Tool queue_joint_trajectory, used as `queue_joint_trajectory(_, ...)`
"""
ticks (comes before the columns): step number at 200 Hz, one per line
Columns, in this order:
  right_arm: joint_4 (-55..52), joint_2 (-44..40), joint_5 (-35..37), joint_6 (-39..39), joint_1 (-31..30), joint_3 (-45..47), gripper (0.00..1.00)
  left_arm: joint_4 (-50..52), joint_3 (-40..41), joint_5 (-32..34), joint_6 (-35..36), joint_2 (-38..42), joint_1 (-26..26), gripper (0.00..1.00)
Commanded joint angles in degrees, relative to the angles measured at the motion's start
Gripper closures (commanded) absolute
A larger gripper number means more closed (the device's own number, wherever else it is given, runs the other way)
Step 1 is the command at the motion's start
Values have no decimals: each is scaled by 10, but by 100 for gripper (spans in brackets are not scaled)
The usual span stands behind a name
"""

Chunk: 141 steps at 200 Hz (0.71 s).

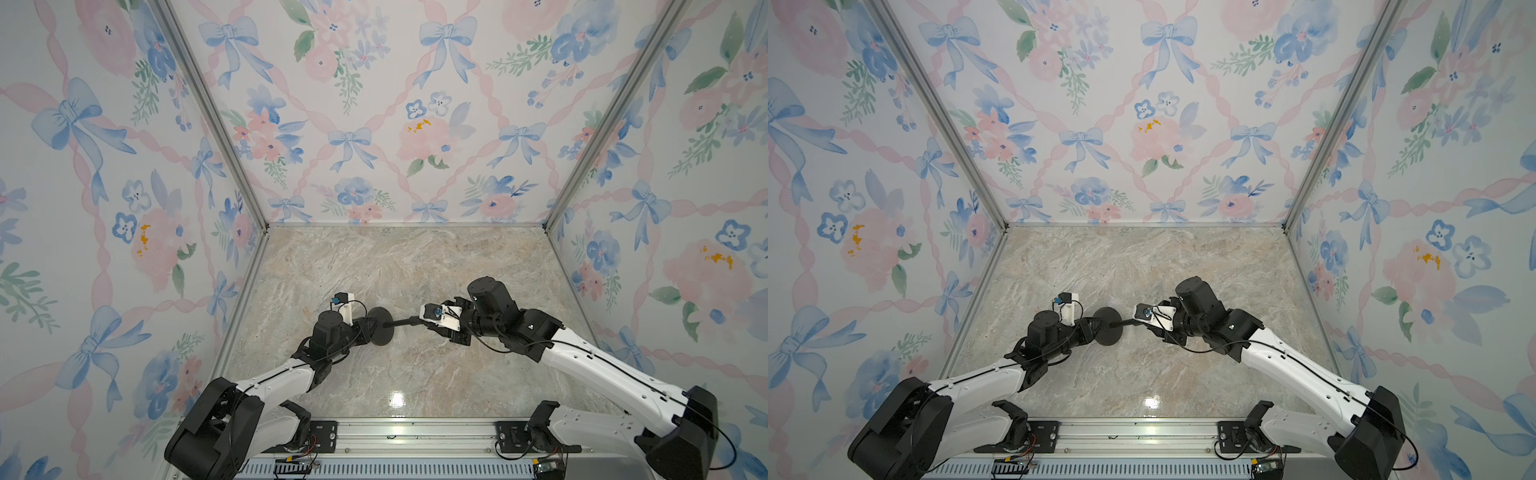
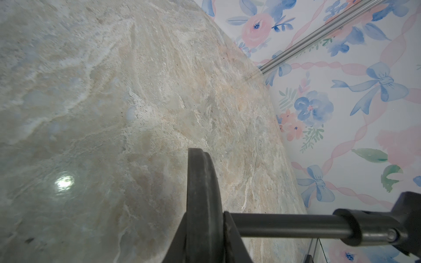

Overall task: Assemble a microphone stand
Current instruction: Screw the microphone stand pole into the microphone stand base.

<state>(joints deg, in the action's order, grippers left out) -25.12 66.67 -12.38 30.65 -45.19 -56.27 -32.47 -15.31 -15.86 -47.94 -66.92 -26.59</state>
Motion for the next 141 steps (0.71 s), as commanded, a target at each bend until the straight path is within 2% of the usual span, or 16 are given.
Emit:
queue_joint_trajectory(1, -26, 34, -96, -271, -8, -46, 59, -88, -21, -29, -6, 16, -4, 100)
queue_joint_trajectory(26, -81, 61, -149, -341, 19, -96, 53, -88, -20, -26, -4, 17, -5, 100)
queue_joint_trajectory(40, -100, 57, -148, -327, 31, -108, 49, -88, -19, -25, -3, 18, -5, 100)
queue_joint_trajectory(47, -111, 48, -141, -298, 36, -113, 43, -88, -18, -25, -3, 18, -5, 100)
queue_joint_trajectory(62, -125, 15, -121, -181, 38, -108, 39, -88, -18, -25, -3, 17, -4, 100)
queue_joint_trajectory(73, -118, -23, -115, -76, 35, -87, 27, -88, -18, -26, -2, 18, -4, 100)
queue_joint_trajectory(92, -67, -113, -92, 128, 30, -16, 13, -88, -18, -28, -2, 16, -5, 100)
queue_joint_trajectory(100, -32, -144, -79, 188, 27, 13, 8, -88, -18, -28, -2, 14, -5, 100)
queue_joint_trajectory(117, 3, -162, -63, 283, 26, 37, 7, -88, -19, -30, -2, 11, -6, 100)
queue_joint_trajectory(141, -71, -109, -46, 374, 12, -6, 11, -88, -22, -35, 0, 8, -9, 100)
